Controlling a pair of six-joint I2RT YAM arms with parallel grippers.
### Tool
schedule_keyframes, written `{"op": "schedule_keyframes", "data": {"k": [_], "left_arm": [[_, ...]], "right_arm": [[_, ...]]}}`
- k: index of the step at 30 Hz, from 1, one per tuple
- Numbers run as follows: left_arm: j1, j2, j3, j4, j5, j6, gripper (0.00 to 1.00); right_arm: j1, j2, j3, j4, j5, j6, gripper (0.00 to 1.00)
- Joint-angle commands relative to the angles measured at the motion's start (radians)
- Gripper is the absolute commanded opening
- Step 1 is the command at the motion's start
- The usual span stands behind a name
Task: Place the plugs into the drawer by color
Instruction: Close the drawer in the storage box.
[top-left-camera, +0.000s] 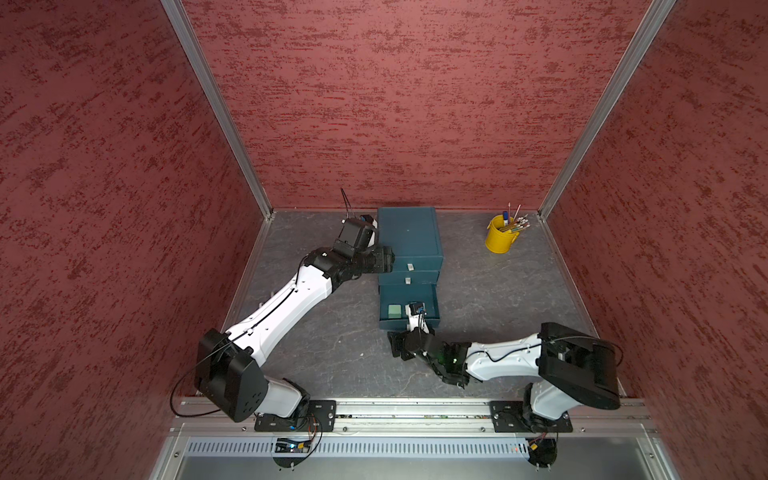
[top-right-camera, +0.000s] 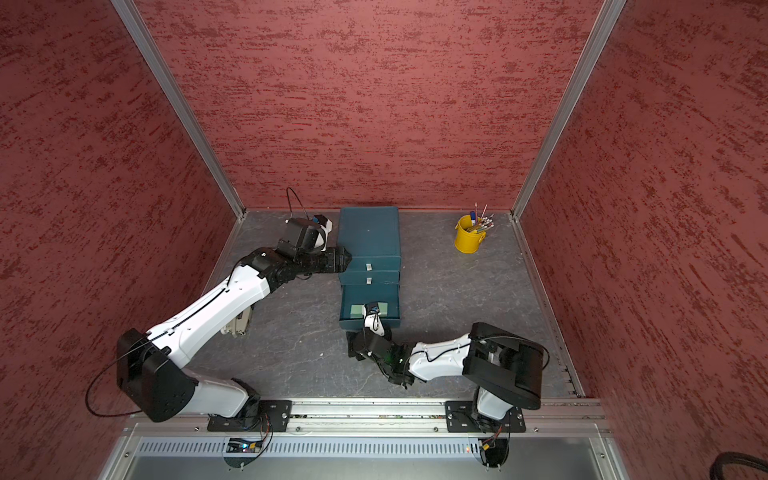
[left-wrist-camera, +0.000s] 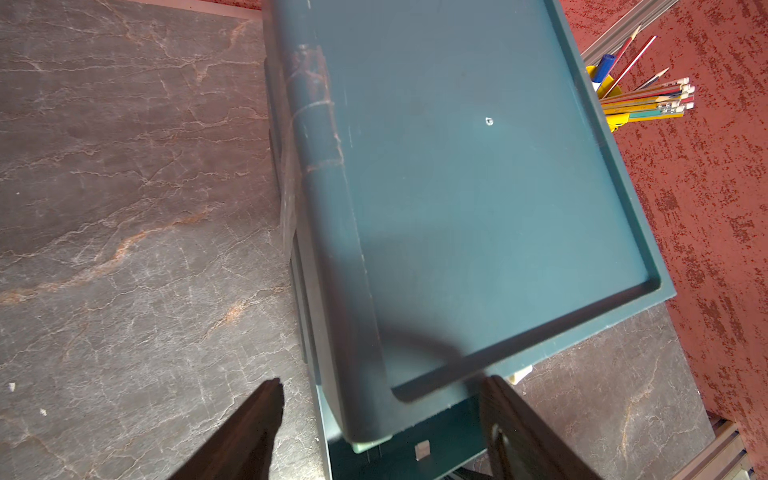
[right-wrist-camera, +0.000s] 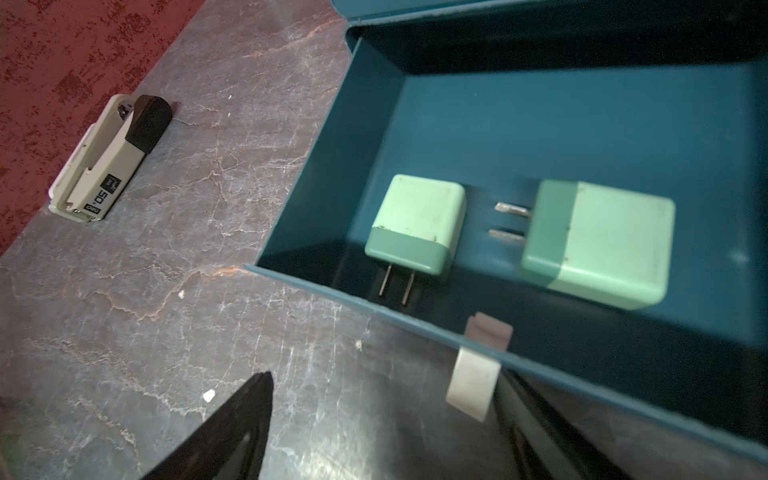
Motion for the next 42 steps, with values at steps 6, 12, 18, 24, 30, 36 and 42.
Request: {"op": "schedule_keyframes", "data": {"k": [6, 12, 18, 24, 30, 36, 42], "left_arm": [[0.025, 0.006, -0.02, -0.064, -0.034, 0.006, 0.78], [0.029, 0.01, -0.023, -0.059, -0.026, 0.009, 0.78], [0.031, 0.01, -0.024, -0.062, -0.023, 0.014, 0.77], [0.029, 0.009, -0.024, -0.066, -0.015, 0.008, 0.77], [0.029, 0.005, -0.031, -0.065, -0.012, 0.009, 0.76], [0.029, -0.001, -0.035, -0.063, -0.001, 0.018, 0.76], [0.027, -0.005, -0.025, -0.068, 0.006, 0.019, 0.75]], "right_arm": [[-0.044, 0.074, 0.033, 0.197, 0.009, -0.106, 0.87], [-0.071, 0.103, -0.01, 0.385, 0.035, -0.193, 0.86], [-0.102, 0.146, 0.035, 0.414, -0.02, -0.254, 0.86], [-0.156, 0.176, 0.087, 0.433, -0.054, -0.321, 0.86], [-0.192, 0.219, 0.161, 0.424, -0.057, -0.406, 0.87], [-0.204, 0.245, 0.18, 0.464, 0.0, -0.455, 0.89], [-0.219, 0.256, 0.164, 0.49, -0.02, -0.446, 0.89]]}}
